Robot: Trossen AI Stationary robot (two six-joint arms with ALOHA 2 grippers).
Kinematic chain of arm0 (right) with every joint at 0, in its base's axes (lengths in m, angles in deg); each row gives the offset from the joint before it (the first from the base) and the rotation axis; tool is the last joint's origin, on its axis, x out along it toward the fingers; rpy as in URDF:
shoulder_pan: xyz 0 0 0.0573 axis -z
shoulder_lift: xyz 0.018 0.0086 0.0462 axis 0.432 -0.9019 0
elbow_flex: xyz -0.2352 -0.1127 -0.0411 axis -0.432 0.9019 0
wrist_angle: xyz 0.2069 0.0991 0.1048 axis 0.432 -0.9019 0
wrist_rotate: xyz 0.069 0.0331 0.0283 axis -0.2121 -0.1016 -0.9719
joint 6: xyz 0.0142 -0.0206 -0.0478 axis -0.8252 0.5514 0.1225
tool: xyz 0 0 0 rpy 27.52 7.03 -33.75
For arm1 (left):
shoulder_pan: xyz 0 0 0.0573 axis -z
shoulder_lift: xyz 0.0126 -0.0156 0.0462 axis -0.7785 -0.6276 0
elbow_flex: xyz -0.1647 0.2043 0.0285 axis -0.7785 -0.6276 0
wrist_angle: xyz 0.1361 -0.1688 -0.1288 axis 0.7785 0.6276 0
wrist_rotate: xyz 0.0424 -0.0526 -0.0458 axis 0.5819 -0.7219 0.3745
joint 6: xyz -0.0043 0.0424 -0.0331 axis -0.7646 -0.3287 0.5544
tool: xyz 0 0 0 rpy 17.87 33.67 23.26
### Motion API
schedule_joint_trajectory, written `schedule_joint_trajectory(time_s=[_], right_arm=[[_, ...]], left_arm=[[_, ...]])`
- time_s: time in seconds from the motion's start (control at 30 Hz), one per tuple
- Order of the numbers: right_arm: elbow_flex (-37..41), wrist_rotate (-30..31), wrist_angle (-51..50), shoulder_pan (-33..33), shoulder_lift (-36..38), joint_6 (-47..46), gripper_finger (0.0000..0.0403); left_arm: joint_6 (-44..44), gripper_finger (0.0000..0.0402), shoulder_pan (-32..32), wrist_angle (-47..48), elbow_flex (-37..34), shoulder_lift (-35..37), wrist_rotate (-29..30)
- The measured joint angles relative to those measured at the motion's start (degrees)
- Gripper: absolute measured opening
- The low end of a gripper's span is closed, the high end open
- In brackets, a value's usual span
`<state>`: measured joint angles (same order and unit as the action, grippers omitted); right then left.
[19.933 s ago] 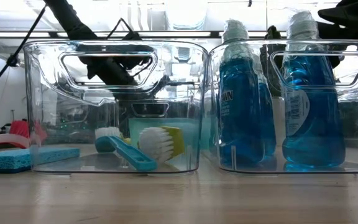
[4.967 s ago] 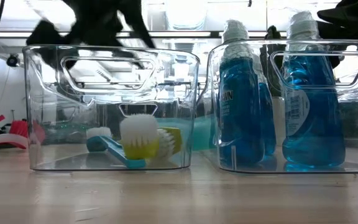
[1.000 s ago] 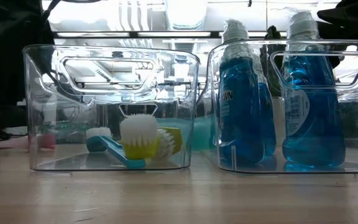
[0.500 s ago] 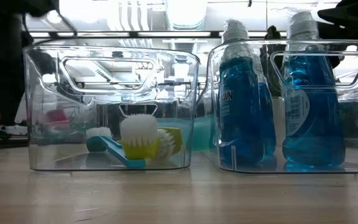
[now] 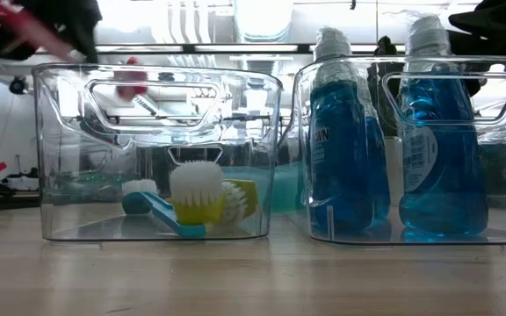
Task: Pick & Place Kitchen Sink Supplies
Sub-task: Put the red toilet brush into the left transparent bin
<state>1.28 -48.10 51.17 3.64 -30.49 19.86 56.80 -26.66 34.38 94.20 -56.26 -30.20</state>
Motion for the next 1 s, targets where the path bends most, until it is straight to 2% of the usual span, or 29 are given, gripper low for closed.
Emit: schedule_joint_trajectory(time_s=[0.2,0.3,0.37,0.5,0.67,1.0], right_arm=[[0.0,0.0,-0.01,-0.01,0.0,0.0,0.0086],[0.0,0.0,0.0,-0.02,0.0,0.0,0.0086],[0.0,0.0,0.0,-0.02,0.0,0.0,0.0083],[0.0,0.0,-0.02,-0.02,0.0,0.0,0.0074],[0.0,0.0,-0.02,0.0,0.0,0.0,0.0068],[0.0,0.0,0.0,0.0,0.02,0.0,0.0083]], left_arm=[[-2.96,0.0039,-0.38,-6.11,4.4,-0.49,11.03],[-12.46,0.0036,-1.38,-11.98,4.42,-2.15,15.17],[-17.5,0.0038,-2.57,-15.89,4.4,-3.66,15.05],[-25.3,0.0044,-5.02,-22.91,4.35,-7.23,11.72],[-35.38,0.004,-8.08,-29.28,4.29,-13.3,4.23],[-35.01,0.0043,-10.64,-30.63,4.88,-21.25,-11.97]])
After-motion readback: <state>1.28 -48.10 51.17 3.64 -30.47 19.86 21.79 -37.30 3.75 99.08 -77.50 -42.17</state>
